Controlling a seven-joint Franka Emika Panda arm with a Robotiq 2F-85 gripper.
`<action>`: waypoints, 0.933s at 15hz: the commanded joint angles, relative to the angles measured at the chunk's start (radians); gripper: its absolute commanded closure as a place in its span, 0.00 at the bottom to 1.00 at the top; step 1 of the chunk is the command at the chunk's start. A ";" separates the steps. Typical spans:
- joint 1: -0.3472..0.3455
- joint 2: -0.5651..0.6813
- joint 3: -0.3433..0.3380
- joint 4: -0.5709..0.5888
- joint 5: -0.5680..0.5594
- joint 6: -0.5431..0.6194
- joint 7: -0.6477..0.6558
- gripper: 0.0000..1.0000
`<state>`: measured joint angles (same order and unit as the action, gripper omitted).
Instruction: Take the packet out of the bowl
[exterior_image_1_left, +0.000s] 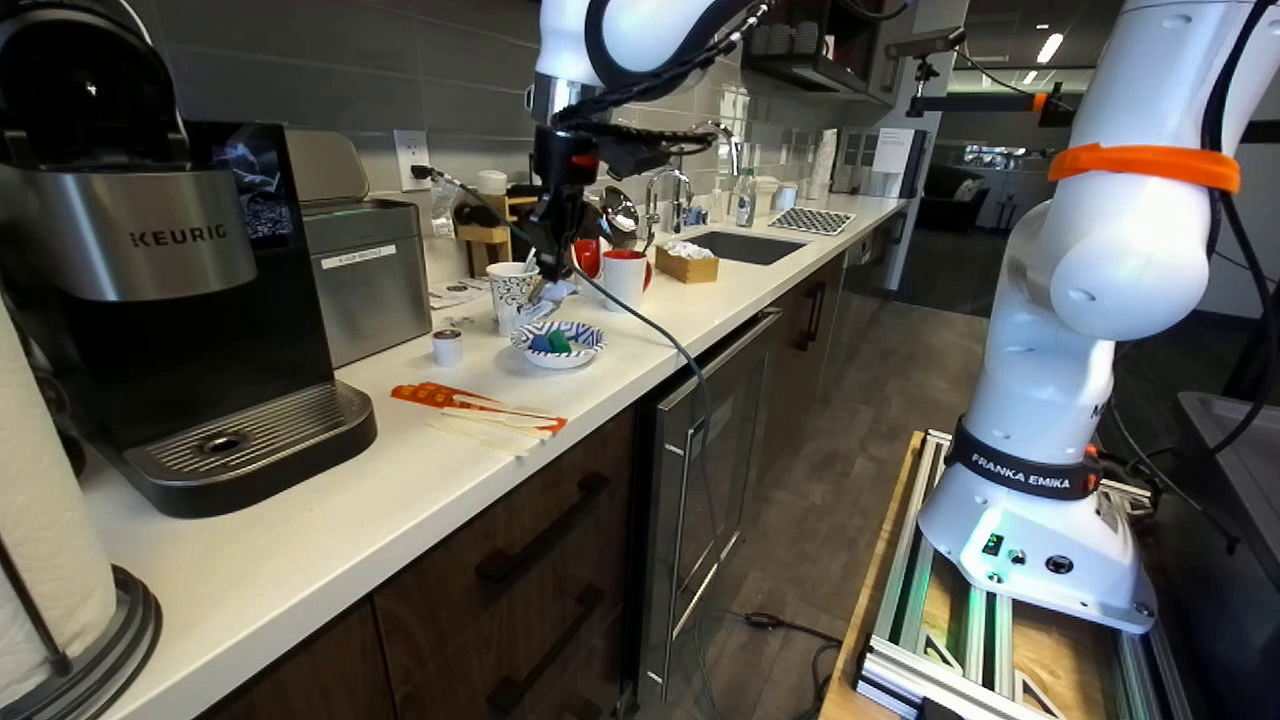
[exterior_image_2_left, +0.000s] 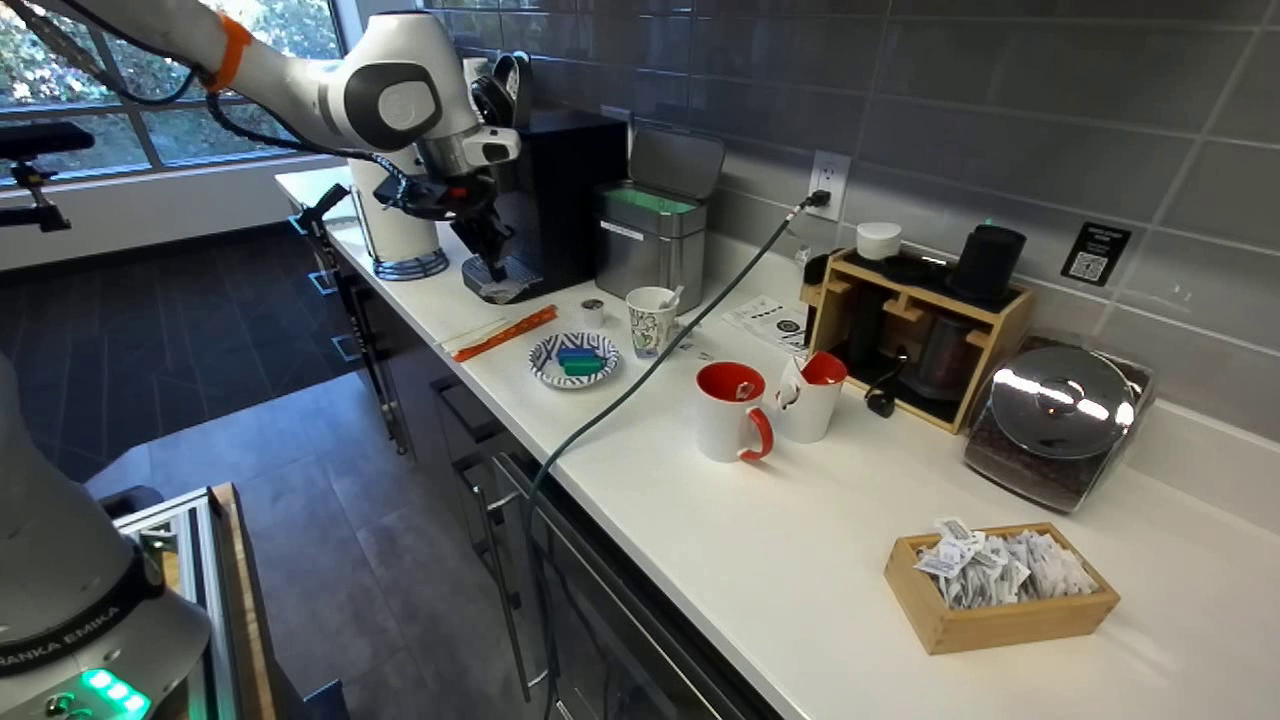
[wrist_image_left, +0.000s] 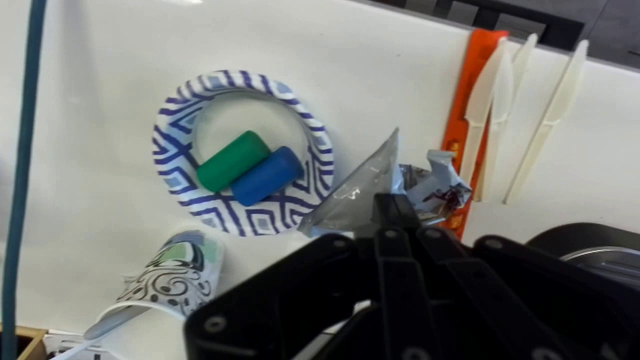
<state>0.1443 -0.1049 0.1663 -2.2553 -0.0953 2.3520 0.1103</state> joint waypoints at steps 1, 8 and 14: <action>0.016 0.086 0.044 0.028 -0.053 0.066 0.193 1.00; 0.057 0.272 0.008 0.143 -0.274 0.148 0.507 1.00; 0.084 0.328 -0.051 0.205 -0.267 0.101 0.519 0.60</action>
<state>0.2079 0.2055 0.1400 -2.0748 -0.3779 2.4850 0.6327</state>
